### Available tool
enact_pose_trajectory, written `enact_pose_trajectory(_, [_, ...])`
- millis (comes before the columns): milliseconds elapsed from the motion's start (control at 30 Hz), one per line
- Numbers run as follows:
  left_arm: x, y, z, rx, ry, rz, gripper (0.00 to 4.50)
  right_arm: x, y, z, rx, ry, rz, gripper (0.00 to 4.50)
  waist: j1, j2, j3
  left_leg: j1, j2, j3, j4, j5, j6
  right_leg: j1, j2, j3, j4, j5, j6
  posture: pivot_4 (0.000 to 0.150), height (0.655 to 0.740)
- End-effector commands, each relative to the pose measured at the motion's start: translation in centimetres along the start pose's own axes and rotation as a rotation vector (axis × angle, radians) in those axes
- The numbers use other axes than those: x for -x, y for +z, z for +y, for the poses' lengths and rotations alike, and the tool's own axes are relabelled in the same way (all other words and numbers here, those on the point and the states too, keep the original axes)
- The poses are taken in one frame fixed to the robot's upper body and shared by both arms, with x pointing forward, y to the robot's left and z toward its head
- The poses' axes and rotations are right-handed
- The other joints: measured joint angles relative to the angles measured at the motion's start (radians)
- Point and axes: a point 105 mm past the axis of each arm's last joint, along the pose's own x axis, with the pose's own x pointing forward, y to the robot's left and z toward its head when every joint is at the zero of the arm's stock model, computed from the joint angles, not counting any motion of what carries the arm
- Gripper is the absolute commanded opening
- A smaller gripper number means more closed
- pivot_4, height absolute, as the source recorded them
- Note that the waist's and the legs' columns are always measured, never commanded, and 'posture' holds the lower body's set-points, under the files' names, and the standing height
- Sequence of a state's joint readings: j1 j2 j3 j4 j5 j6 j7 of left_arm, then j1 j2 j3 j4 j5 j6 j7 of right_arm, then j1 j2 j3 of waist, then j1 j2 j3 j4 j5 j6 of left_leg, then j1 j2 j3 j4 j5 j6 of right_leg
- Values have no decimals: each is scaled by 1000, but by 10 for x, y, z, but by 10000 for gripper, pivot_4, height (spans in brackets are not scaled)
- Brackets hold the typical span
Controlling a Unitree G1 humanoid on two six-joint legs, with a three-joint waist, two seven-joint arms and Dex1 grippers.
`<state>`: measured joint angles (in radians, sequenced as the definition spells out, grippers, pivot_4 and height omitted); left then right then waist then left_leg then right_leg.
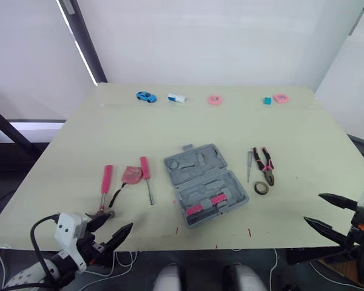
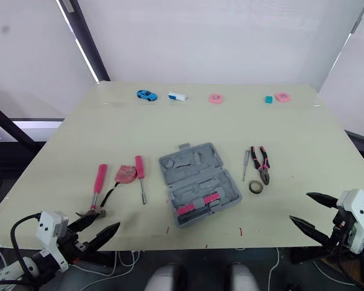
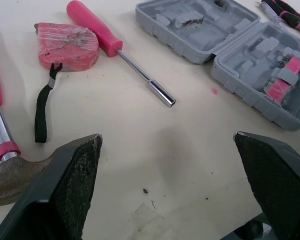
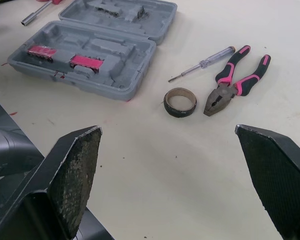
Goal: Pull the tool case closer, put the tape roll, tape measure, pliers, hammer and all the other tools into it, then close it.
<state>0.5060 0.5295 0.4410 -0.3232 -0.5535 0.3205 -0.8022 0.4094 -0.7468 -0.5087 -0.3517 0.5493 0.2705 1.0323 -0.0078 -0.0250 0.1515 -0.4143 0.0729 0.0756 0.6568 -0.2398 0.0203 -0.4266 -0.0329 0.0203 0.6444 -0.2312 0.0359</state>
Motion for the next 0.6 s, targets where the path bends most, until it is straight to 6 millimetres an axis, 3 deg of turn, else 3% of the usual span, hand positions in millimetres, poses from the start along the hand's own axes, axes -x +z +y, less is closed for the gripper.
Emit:
enact_pose_trajectory(33, [-4, 14, -3, -30, -25, -30, 44699, -6, 12, 0, 26, 4, -37, 45000, 0, 0, 0, 0, 0, 0, 0, 0, 0, 0, 0, 0, 0, 0, 0, 1500, 7400])
enact_pose_trajectory(267, [-24, 48, -14, -105, -126, -85, 44699, -54, 57, -9, 50, 6, -127, 45000, -4, 0, 0, 0, 0, 0, 5, 0, 0, 0, 1, 0, 6, 1, -2, 1500, 7400])
enact_pose_trajectory(367, [-30, 57, -18, -126, -169, -91, 44699, -73, 67, -12, 79, 20, -77, 45000, -5, 0, 0, 0, 0, 2, 4, 0, 0, -1, 1, 1, 6, 3, -5, 1500, 7400])
enact_pose_trajectory(500, [-46, 69, -13, -141, -190, -44, 44699, -116, 83, -21, 95, 89, -34, 45000, -4, 0, 0, 0, 0, 2, 7, 0, 0, -1, 2, 1, 9, 3, -5, 1500, 7400])
enact_pose_trajectory(600, [-56, 71, -11, -145, -229, -15, 44699, -145, 84, -21, 94, 130, 37, 45000, -4, 0, 0, 0, 0, 2, 8, 0, 0, -1, 2, 1, 10, 3, -5, 1500, 7400])
